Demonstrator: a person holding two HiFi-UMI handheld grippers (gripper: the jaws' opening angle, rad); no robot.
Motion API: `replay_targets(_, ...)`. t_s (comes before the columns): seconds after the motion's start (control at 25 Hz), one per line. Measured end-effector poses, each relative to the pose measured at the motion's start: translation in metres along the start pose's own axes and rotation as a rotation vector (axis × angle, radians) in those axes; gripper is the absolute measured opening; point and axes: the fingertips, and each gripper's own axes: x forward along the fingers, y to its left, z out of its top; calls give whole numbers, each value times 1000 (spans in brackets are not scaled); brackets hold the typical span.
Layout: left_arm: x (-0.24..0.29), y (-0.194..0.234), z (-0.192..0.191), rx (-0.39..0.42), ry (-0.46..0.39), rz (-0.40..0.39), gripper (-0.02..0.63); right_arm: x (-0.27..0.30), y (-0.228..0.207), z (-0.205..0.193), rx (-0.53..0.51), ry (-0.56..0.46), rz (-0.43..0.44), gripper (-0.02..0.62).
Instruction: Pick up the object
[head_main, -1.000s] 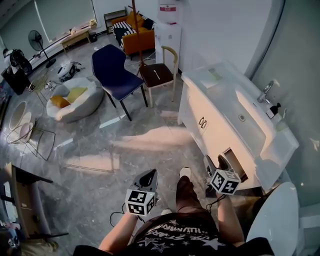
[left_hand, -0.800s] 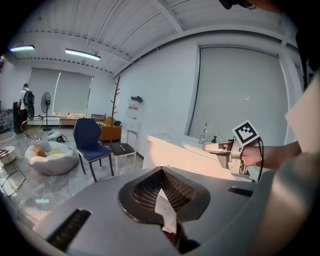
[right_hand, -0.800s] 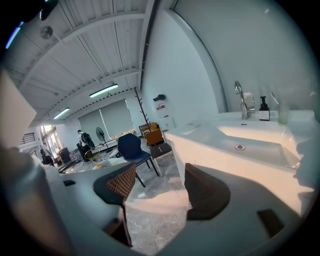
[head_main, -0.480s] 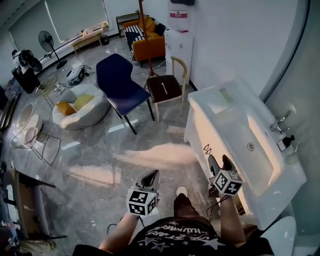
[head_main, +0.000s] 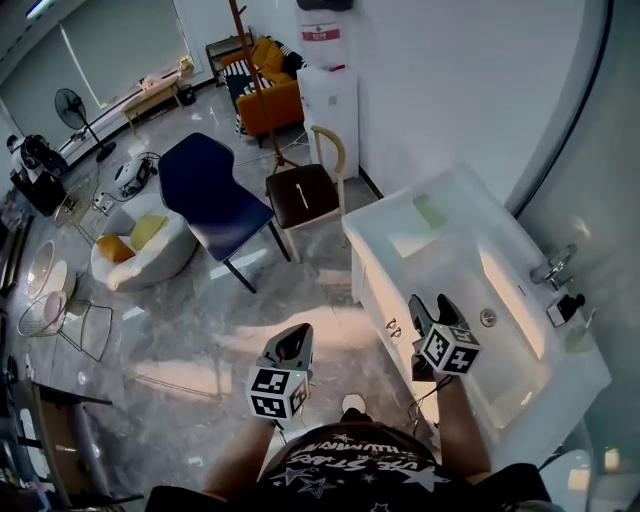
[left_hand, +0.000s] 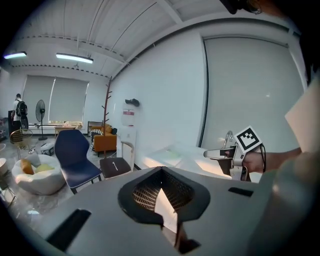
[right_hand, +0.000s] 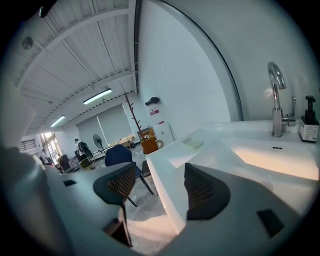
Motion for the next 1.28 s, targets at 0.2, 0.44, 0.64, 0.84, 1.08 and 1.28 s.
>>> replay_targets(0.2, 44, -1, 14, -11, -7, -2, 16, 32, -21, 9, 2, 25, 1, 297)
replay_targets(0.44, 79, 0, 18, -31, 34, -36, 15, 61, -40, 15, 47, 43, -33, 296)
replay_targets(0.64, 125, 8, 25, -10, 56, -92, 15, 79, -65, 19, 83, 37, -100, 296)
replay_targets(0.84, 196, 16, 42, 10, 72, -189, 16, 107, -94, 29, 123, 22, -201, 296)
replay_targets(1.08, 285, 30, 71, 41, 108, -309, 15, 149, -123, 46, 186, 25, -330, 296)
replay_targets(1.28, 352, 37, 92, 76, 147, -403, 16, 185, -147, 64, 227, 17, -446, 296)
